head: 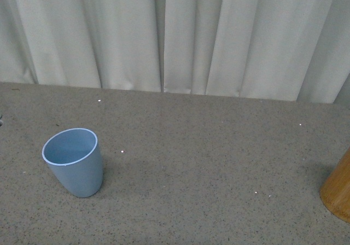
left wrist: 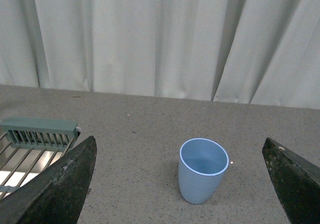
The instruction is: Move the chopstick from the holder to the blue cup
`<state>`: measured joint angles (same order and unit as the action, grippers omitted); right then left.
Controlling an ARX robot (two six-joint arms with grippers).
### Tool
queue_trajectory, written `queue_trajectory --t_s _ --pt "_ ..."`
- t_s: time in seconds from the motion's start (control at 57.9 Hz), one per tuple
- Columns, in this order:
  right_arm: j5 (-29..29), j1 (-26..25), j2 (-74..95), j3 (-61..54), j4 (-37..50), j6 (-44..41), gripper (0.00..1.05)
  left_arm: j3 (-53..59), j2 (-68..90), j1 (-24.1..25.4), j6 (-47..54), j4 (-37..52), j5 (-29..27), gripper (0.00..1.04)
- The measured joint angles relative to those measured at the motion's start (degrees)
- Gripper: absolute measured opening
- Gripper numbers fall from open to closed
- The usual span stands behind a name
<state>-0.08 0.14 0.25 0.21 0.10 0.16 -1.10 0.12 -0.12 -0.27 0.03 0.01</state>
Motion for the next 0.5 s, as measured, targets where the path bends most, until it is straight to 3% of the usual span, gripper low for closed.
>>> queue_trajectory --t_s 0.501 --pt "-0.02 0.00 0.00 0.00 0.00 0.00 0.95 0.00 0.00 0.00 0.00 0.00 0.00 0.98"
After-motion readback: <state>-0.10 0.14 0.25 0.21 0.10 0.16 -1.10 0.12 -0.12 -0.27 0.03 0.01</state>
